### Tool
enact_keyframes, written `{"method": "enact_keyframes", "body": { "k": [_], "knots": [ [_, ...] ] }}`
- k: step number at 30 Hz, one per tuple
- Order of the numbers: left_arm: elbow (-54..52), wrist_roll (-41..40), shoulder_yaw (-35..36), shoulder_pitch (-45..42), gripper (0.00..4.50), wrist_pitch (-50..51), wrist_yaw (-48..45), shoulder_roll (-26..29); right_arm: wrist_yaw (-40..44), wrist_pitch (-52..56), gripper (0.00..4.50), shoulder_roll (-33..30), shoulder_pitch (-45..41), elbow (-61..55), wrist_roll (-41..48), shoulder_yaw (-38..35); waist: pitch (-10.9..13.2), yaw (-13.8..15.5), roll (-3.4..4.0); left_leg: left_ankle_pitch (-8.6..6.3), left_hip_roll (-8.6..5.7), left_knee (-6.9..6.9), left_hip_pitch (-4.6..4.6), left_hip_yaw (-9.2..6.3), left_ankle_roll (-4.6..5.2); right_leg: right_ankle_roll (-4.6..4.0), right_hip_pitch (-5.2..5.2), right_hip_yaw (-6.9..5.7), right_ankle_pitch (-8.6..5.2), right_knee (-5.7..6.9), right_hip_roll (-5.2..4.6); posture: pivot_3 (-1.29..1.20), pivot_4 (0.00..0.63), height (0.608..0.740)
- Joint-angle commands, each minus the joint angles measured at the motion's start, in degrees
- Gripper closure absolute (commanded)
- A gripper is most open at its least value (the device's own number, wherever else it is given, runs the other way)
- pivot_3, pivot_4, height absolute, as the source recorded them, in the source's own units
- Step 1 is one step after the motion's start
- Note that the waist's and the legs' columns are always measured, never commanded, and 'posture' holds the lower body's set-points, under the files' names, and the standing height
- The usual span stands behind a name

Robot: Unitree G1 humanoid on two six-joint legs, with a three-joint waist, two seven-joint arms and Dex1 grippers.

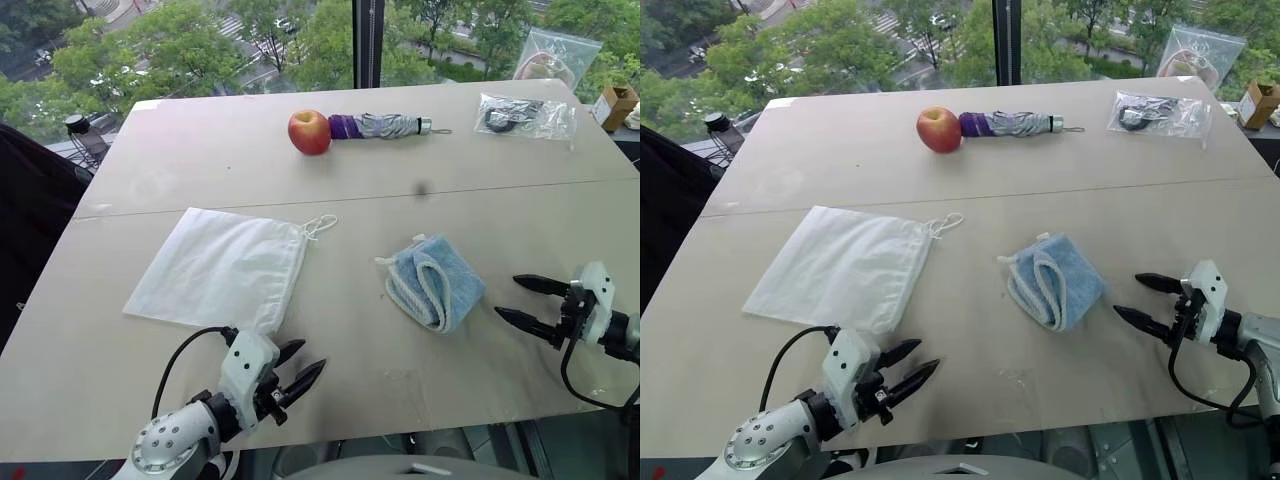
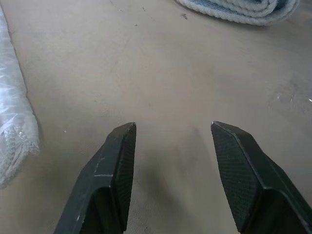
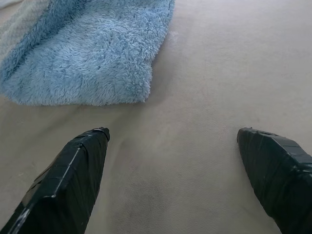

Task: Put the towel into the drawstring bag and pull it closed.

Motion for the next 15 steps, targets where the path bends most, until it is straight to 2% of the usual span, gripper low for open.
{"method": "enact_keyframes", "body": {
  "k": [1,15],
  "knots": [
    [-2.0,0.0,1.6,1.0,2.02,-3.0,0.9,-1.7,1.5,-5.0,0.00,0.2,1.3,1.4,-0.1,-2.0,0.0,0.0,-0.01,0.00,0.00,0.00,0.00,0.00,0.00,0.00,0.00,0.00,0.00,0.00,0.00,0.00,0.150,0.740],
    [-3.7,3.0,0.1,0.3,2.02,-5.3,5.6,-7.1,2.8,-10.6,0.00,1.0,-6.0,9.9,-0.5,-0.8,0.1,0.0,-0.12,0.00,0.07,0.02,-0.01,0.30,0.12,0.04,0.02,0.06,0.06,-0.05,0.12,0.00,0.150,0.740]
  ]
}}
